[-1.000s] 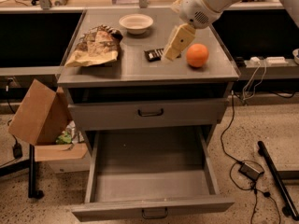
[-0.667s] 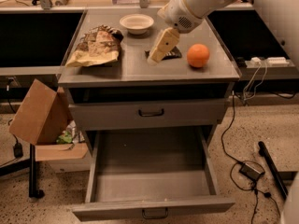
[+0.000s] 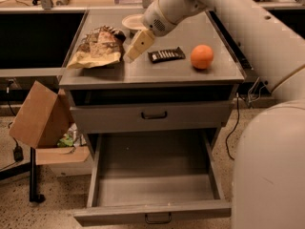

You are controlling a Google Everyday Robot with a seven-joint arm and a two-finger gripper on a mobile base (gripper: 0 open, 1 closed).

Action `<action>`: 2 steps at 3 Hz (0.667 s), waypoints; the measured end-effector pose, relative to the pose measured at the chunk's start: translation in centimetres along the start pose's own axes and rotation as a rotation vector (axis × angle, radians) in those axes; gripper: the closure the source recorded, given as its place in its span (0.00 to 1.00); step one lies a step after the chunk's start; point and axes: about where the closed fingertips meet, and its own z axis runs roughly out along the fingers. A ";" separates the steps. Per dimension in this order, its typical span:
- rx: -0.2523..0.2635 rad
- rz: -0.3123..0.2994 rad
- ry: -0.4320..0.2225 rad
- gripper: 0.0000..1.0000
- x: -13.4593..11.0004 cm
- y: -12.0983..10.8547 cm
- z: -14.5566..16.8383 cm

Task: Place brown chip bag into middle drawer

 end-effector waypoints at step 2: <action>-0.040 0.116 -0.039 0.00 -1.8 -2.1 4.8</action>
Offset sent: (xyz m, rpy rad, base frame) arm 0.0623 0.0515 -0.0159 0.1224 0.1481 -0.0819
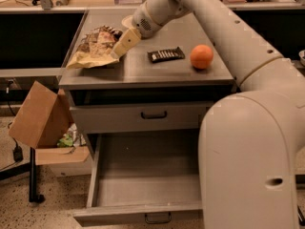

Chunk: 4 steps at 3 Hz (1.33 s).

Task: Place brown chip bag into middle drawer

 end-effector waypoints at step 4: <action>-0.087 0.124 0.068 0.18 -1.0 -0.9 8.0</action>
Offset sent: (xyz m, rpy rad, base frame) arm 0.0524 0.0328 -0.0304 0.0427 0.1658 -0.0669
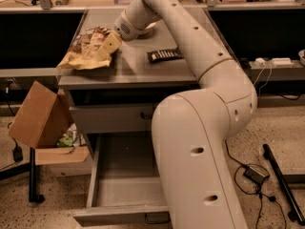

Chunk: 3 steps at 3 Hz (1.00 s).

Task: Place brown chip bag into middle drawer

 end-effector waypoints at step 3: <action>0.026 -0.050 0.046 0.88 -1.1 1.0 -0.2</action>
Offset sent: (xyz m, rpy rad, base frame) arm -0.0057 0.0157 0.0049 -0.0790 -0.0178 0.0221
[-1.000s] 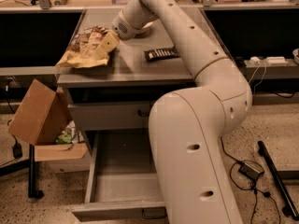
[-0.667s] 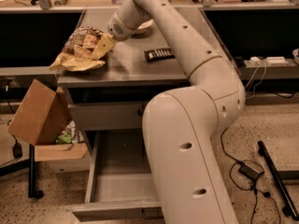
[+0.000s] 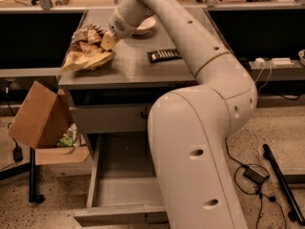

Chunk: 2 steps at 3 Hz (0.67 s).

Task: Place brown chip bag into middle drawer

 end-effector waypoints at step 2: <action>0.131 -0.078 -0.075 1.00 -1.4 1.6 -7.8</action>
Offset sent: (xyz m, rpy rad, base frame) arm -0.0608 -0.0715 0.1184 0.0533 -0.3008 -0.0778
